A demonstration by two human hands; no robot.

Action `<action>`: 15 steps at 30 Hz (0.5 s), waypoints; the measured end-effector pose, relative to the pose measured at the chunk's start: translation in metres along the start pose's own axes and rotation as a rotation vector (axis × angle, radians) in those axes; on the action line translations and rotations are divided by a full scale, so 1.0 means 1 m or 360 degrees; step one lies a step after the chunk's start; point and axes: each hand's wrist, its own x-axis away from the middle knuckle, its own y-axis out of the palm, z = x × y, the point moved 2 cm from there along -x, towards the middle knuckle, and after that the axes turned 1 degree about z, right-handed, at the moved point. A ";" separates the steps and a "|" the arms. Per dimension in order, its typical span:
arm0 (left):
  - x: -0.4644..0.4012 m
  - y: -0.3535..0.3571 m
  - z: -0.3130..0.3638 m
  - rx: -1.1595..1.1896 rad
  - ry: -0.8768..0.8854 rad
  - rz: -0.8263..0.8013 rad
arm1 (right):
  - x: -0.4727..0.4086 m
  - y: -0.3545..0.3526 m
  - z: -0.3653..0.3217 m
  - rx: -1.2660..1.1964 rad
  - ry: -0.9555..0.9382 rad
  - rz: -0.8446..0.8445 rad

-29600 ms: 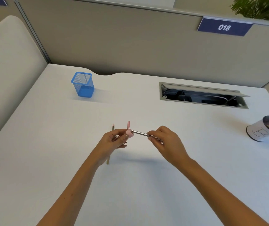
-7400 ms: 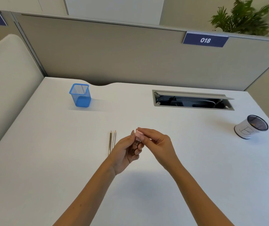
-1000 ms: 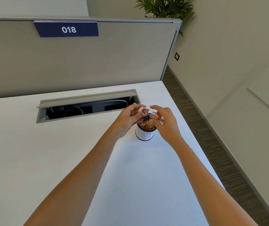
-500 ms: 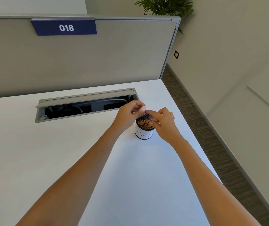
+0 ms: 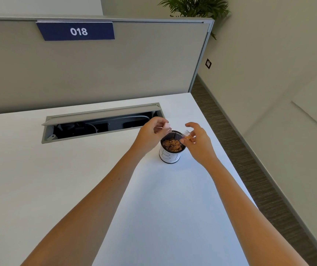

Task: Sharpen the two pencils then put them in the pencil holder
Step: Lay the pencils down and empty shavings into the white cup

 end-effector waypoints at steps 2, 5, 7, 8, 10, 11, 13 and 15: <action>0.006 -0.005 -0.005 0.0308 -0.0127 0.0035 | 0.000 -0.002 -0.003 -0.0220 0.0099 -0.0004; 0.021 -0.015 -0.017 0.0766 -0.0325 0.0109 | -0.001 -0.002 -0.004 -0.0349 0.0147 0.0031; 0.034 -0.019 -0.031 0.0860 -0.0421 0.0174 | -0.002 -0.001 -0.003 -0.0353 0.0138 0.0062; 0.040 -0.021 -0.039 0.0836 -0.0445 0.0202 | -0.002 0.000 -0.002 -0.0364 0.0138 0.0073; 0.052 -0.023 -0.055 0.0696 -0.0482 0.0233 | -0.002 0.002 0.000 -0.0401 0.0140 0.0089; 0.057 -0.024 -0.062 0.0584 -0.0491 0.0226 | -0.001 0.003 0.001 -0.0413 0.0131 0.0098; 0.064 -0.025 -0.076 0.0298 -0.0457 0.0206 | 0.000 0.004 0.001 -0.0402 0.0108 0.0107; 0.068 -0.024 -0.088 0.0057 -0.0379 0.0227 | 0.000 0.007 0.001 -0.0382 0.0098 0.0114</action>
